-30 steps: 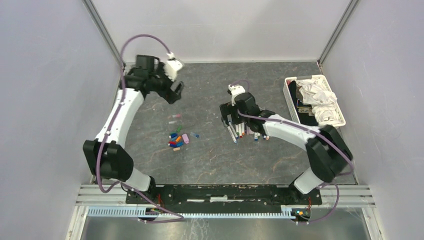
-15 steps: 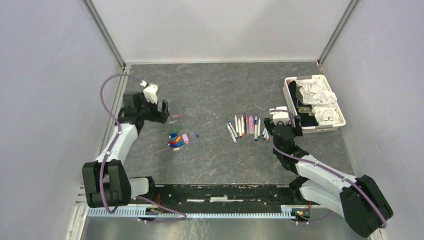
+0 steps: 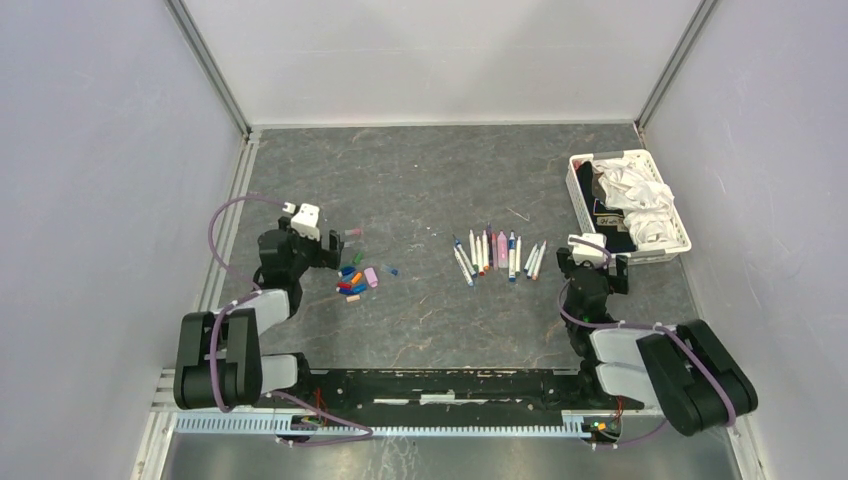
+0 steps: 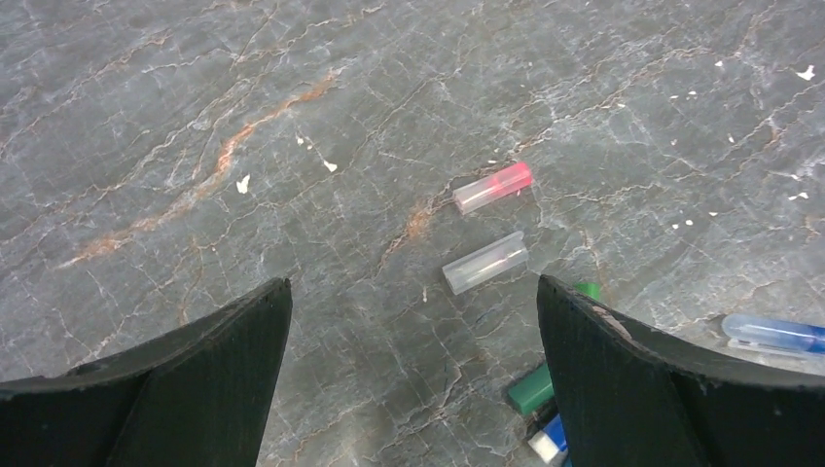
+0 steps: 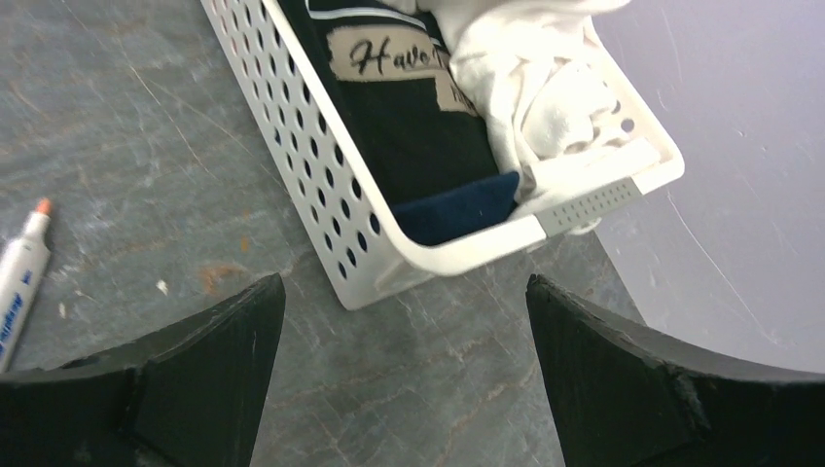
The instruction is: Open the pen caps
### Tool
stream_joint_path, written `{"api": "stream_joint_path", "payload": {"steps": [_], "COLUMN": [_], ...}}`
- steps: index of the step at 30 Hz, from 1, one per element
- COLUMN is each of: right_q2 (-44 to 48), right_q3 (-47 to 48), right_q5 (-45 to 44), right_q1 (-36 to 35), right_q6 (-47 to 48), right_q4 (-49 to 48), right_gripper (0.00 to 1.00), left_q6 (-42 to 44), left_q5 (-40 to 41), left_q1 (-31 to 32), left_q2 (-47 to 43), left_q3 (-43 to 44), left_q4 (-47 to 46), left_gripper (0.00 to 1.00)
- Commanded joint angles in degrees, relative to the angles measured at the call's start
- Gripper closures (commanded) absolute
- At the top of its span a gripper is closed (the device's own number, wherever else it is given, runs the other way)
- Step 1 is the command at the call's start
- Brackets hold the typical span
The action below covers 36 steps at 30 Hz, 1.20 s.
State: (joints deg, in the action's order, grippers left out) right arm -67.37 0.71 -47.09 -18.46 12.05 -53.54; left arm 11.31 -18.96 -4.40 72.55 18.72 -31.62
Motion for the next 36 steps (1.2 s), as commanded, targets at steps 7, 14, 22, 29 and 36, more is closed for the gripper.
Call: {"api": "stream_joint_path", "payload": {"steps": [7,14,22,29,36], "right_q2": [-9.69,-7.85,-12.74,-10.75,-11.01], "right_q3": [-3.37,-7.30,-7.90,-6.42,-6.80], "right_q5": [4.77,10.06,22.16,22.45,22.30], "right_q1": [1.46,3.63,9.82,9.96,9.94], "right_q6": [3.00,1.74,-0.34,-1.53,-1.24], "right_q4": [-24.56,-29.19,-34.56,-27.92,-29.32], "right_gripper": [0.03,0.03,0.02,0.02,0.02], "left_q6": [-4.33,-10.83,-9.94,-10.08,-10.17], "left_q5": [6.55,4.15,12.94,13.18,13.16], "left_q1": [-0.07,0.50,3.76,3.70,3.74], "left_q2": [0.87,7.29,15.96,15.01,15.14], "left_q3": [-6.41,-9.74,-5.74,-5.80,-5.93], "left_q4": [-21.99,-38.38,-38.48,-37.23,-37.73], "left_gripper": [0.00,0.00,0.00,0.00,0.00]}}
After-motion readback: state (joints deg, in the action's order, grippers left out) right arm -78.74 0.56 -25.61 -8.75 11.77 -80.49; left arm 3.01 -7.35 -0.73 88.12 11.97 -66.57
